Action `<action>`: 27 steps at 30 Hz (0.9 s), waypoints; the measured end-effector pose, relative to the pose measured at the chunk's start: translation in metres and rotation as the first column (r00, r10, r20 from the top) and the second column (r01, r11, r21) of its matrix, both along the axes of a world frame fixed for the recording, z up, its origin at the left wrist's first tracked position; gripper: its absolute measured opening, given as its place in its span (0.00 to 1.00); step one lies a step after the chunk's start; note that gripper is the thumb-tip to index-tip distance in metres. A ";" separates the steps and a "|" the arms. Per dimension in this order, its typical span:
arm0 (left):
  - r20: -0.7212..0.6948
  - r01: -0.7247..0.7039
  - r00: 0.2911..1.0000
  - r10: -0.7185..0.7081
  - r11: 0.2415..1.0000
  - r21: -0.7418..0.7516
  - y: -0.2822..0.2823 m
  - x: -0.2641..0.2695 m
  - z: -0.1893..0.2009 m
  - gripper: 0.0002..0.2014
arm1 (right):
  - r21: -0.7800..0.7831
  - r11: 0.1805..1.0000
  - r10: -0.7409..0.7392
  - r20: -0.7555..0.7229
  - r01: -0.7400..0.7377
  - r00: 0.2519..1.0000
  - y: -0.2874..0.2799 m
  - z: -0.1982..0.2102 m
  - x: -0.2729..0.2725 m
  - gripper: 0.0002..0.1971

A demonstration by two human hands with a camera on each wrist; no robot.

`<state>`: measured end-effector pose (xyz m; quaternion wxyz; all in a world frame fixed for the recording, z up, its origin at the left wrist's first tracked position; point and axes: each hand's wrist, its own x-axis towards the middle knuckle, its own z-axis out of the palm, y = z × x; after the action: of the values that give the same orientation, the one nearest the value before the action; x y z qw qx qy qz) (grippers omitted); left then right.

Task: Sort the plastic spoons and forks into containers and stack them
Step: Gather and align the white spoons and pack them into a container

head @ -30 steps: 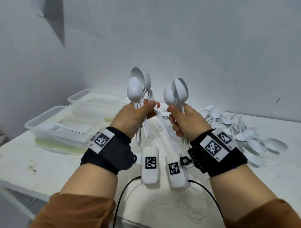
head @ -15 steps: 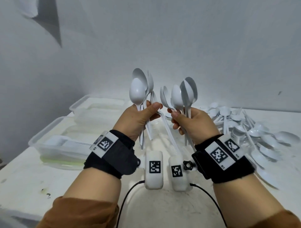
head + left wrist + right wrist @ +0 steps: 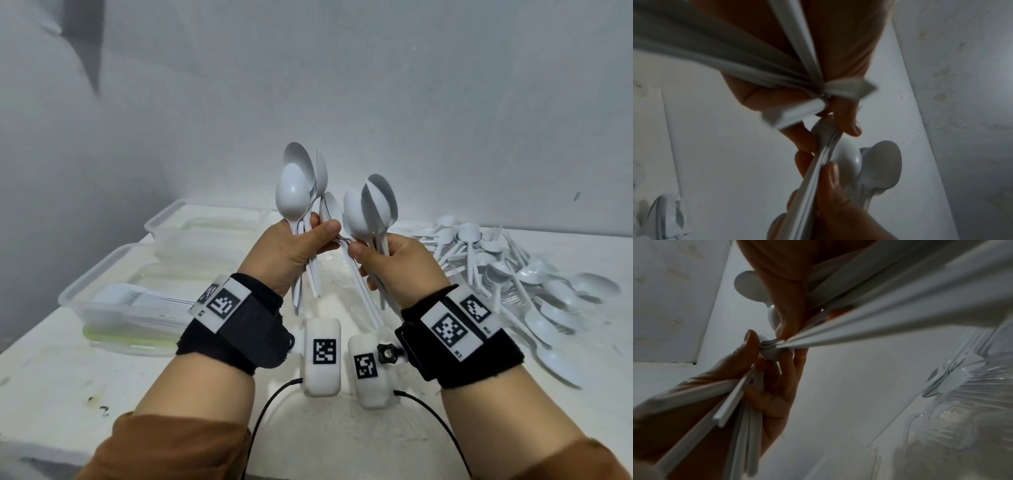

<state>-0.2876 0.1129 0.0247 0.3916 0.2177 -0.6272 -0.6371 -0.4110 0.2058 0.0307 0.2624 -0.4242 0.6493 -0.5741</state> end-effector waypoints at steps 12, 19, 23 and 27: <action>-0.063 -0.068 0.996 0.068 0.998 -0.010 -0.005 0.000 0.000 0.15 | -0.037 0.999 -0.009 0.076 0.012 0.997 0.002 0.003 -0.010 0.04; -0.037 -0.053 0.998 0.052 0.998 -0.029 -0.002 -0.007 0.001 0.11 | 0.017 0.998 0.052 -0.003 -0.052 0.999 -0.002 0.006 -0.008 0.12; -0.025 -0.030 0.999 0.029 0.999 -0.035 -0.001 -0.008 0.001 0.15 | 0.025 0.997 0.072 0.009 -0.073 0.997 -0.002 0.006 -0.009 0.12; -0.025 -0.038 0.999 0.038 0.999 -0.012 -0.002 -0.011 0.000 0.19 | 0.040 0.994 0.098 0.008 -0.098 0.995 -0.003 0.005 -0.011 0.11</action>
<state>-0.2985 0.1113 0.0249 0.4126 0.2193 -0.6222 -0.6281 -0.4224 0.2030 0.0356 0.3009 -0.4484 0.6384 -0.5484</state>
